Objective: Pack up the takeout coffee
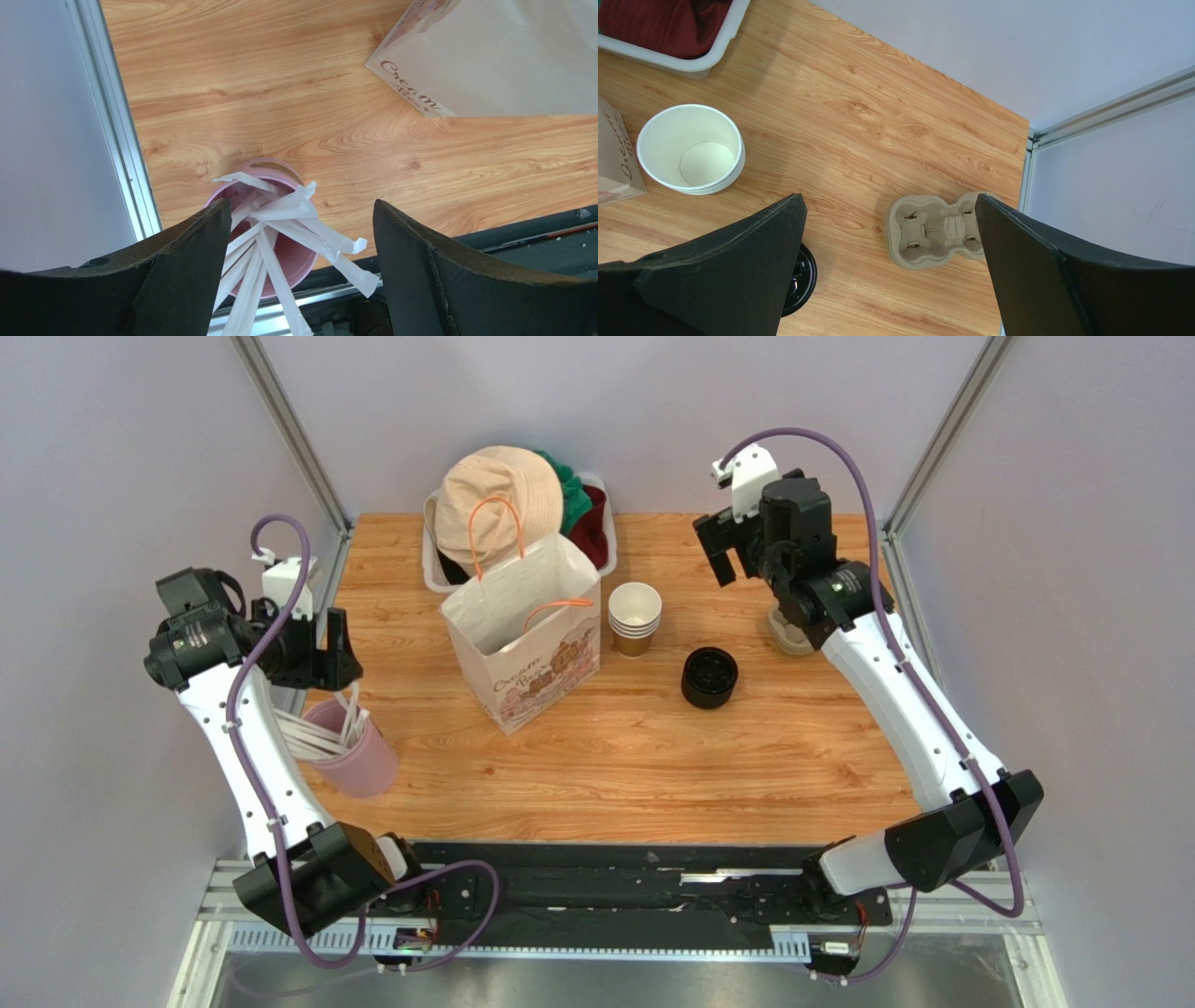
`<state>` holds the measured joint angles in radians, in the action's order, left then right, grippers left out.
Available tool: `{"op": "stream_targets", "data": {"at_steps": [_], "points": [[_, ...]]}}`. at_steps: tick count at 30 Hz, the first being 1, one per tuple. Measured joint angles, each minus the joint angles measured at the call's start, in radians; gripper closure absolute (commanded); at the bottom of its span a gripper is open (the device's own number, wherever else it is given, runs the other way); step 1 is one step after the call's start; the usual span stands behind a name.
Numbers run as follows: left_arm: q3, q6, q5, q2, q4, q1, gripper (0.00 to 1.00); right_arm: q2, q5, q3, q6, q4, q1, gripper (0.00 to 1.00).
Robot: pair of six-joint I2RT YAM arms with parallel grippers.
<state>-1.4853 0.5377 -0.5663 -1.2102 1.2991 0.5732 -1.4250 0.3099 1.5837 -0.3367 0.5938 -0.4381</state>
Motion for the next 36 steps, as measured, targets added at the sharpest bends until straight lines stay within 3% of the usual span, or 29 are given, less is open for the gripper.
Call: {"op": "stream_targets", "data": {"at_steps": [7,16,20,28,36], "points": [[0.038,0.004,0.007,-0.001,-0.055,0.018,0.19,-0.013,-0.082,0.001,0.007,0.025,0.073,0.01],[0.04,0.037,-0.021,-0.068,-0.098,0.111,0.33,-0.052,-0.128,0.001,0.008,0.063,0.068,0.02],[0.041,0.058,-0.052,-0.124,-0.101,0.152,0.34,-0.076,-0.129,0.005,0.01,0.074,0.068,0.02],[0.088,0.079,-0.091,-0.143,-0.12,0.159,0.4,-0.112,-0.129,0.009,0.015,0.099,0.068,0.02],[0.099,0.105,-0.117,-0.208,-0.122,0.16,0.4,-0.112,-0.129,0.013,0.019,0.106,0.068,0.02]]}}
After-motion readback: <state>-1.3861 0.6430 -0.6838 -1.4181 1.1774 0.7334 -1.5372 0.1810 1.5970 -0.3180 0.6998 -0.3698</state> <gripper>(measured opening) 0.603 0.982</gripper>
